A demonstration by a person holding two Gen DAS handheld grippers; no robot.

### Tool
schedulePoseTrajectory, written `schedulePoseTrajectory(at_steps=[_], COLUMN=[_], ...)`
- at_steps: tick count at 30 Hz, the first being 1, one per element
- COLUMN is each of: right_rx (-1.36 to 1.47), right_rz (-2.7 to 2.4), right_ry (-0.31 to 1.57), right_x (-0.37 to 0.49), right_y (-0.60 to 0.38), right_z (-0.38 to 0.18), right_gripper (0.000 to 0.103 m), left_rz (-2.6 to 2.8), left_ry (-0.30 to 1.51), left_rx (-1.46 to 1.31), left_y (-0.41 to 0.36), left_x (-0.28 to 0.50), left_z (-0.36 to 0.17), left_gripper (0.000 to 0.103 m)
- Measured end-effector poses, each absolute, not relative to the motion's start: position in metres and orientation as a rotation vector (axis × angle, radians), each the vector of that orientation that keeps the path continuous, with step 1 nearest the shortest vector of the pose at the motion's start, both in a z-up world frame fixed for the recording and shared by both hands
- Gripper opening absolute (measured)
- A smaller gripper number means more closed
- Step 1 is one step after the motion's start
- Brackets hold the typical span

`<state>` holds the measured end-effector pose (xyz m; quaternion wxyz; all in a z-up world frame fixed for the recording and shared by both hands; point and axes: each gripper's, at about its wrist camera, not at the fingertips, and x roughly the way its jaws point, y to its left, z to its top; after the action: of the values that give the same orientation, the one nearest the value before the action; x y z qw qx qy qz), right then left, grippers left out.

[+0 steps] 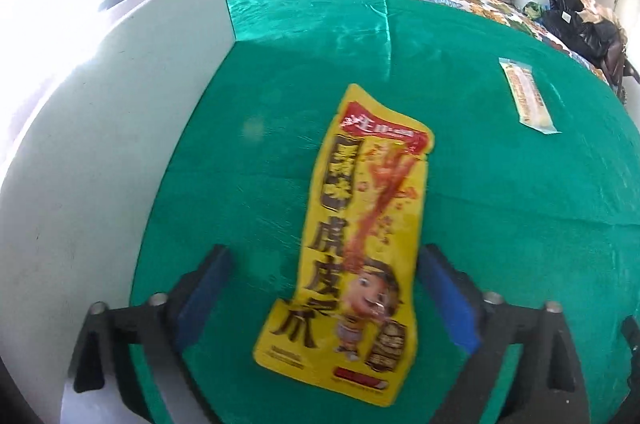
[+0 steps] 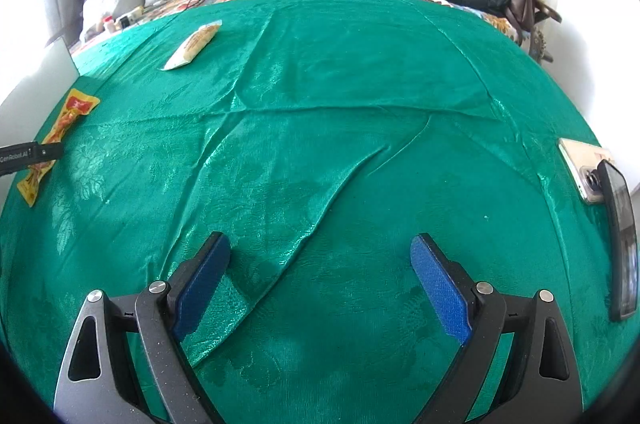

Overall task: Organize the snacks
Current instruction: 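Open the left tool, leaving the yellow packet on the cloth, then lower the right tool onto the white wrapped bar and close it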

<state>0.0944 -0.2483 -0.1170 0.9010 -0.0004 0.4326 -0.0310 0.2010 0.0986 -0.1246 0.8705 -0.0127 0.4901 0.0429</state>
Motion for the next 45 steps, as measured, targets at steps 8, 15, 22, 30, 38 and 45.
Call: schedulePoseTrajectory(at_steps=[8, 15, 22, 30, 38, 45], right_rx=[-0.001, -0.001, -0.002, 0.078, 0.009, -0.143], right_rz=[-0.064, -0.065, -0.063, 0.005, 0.154, 0.147], right_ry=[0.895, 0.895, 0.896, 0.878, 0.87, 0.977], right_x=[0.095, 0.095, 0.095, 0.112, 0.243, 0.313], right_y=[-0.248, -0.248, -0.248, -0.237, -0.15, -0.097], right_z=[-0.117, -0.117, -0.117, -0.095, -0.089, -0.109], right_gripper=[0.094, 0.095, 0.096, 0.094, 0.094, 0.092], left_rz=[0.056, 0.053, 0.053, 0.053, 0.053, 0.053], left_ry=[0.958, 0.956, 0.956, 0.956, 0.956, 0.956], left_rx=[-0.033, -0.035, -0.036, -0.035, -0.035, -0.035], left_y=[0.11, 0.109, 0.109, 0.109, 0.109, 0.109], left_x=[0.199, 0.197, 0.197, 0.196, 0.196, 0.196], left_z=[-0.132, -0.131, -0.131, -0.131, -0.131, -0.131], left_gripper=[0.103, 0.103, 0.103, 0.103, 0.103, 0.103])
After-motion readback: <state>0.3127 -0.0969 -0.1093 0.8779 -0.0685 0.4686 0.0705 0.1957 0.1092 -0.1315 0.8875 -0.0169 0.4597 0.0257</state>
